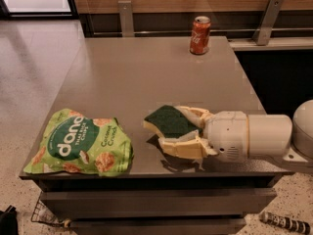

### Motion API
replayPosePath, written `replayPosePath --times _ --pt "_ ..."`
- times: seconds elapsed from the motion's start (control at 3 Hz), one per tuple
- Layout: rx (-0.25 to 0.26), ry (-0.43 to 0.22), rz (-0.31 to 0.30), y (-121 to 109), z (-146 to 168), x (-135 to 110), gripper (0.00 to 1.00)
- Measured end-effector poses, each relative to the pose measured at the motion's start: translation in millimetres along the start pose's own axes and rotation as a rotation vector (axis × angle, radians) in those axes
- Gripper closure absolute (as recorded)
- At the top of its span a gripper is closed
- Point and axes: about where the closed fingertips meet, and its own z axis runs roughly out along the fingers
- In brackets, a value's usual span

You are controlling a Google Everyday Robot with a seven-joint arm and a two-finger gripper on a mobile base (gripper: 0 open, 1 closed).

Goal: Move sponge near green rice chip bag

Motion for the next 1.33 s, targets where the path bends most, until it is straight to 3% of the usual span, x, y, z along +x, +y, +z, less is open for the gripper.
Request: replayPosePath --times 1.0,1.33 --pt "-0.009 0.005 -0.009 3.5 4.6 -3.3 0.12" --pt "-0.012 0.006 -0.011 4.7 6.0 -4.1 0.00"
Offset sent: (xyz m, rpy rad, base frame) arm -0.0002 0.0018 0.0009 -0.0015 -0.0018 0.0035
